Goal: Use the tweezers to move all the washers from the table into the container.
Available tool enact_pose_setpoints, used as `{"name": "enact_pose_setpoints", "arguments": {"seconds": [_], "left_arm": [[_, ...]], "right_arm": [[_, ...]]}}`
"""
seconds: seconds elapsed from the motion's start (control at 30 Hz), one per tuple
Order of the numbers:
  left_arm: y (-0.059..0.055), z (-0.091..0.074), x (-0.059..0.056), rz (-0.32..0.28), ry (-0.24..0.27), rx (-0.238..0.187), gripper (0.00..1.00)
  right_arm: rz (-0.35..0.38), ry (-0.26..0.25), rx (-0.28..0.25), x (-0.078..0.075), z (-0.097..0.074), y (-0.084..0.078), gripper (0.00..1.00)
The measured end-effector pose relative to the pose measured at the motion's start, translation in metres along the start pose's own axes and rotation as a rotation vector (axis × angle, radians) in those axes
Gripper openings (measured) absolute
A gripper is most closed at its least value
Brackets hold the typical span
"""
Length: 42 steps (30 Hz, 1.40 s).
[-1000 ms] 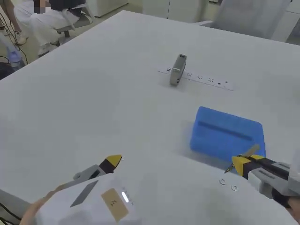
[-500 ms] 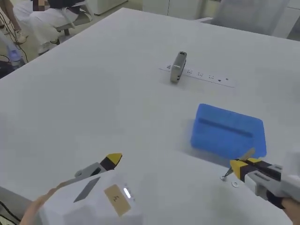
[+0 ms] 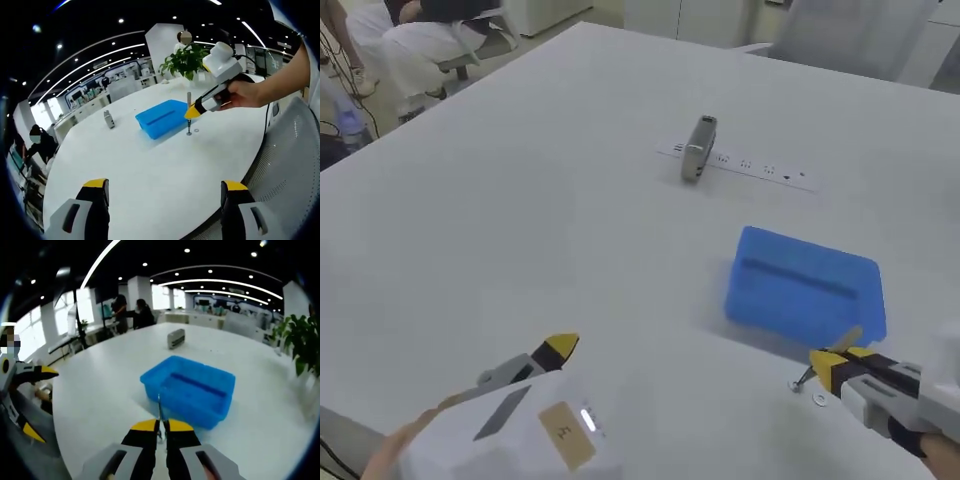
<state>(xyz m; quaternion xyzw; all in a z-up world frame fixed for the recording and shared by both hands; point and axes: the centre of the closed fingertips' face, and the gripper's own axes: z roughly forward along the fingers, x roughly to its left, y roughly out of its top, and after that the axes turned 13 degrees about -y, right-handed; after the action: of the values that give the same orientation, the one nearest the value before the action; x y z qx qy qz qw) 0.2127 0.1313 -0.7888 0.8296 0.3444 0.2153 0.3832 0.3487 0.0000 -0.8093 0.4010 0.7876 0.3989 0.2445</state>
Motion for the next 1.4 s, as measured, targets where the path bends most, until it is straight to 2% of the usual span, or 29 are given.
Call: {"name": "enact_pose_setpoints", "arguments": {"seconds": [0.1,0.23,0.6,0.77,0.93,1.1,1.4], "left_arm": [[0.000,0.000,0.000,0.001,0.000,0.000,0.95],[-0.001,0.000,0.000,0.004,0.002,0.006,0.94],[0.000,0.000,0.002,0.008,0.011,0.001,0.94],[-0.001,0.001,0.000,0.013,0.005,0.012,0.94],[-0.001,0.000,0.002,0.008,0.010,0.010,0.94],[-0.002,0.001,0.001,0.012,0.008,0.019,0.93],[-0.003,0.001,0.001,0.016,0.006,0.025,0.94]], "right_arm": [[-0.004,0.002,0.010,0.000,0.000,0.001,0.02],[0.045,0.024,0.001,0.000,-0.003,0.008,0.02],[0.057,0.018,-0.089,-0.004,-0.014,0.051,0.02],[0.067,-0.014,-0.138,-0.016,-0.011,0.072,0.02],[0.096,-0.043,-0.161,-0.034,0.002,0.085,0.02],[0.087,-0.062,-0.151,-0.041,0.020,0.085,0.02],[0.031,-0.071,-0.077,-0.041,0.047,0.064,0.02]]}}
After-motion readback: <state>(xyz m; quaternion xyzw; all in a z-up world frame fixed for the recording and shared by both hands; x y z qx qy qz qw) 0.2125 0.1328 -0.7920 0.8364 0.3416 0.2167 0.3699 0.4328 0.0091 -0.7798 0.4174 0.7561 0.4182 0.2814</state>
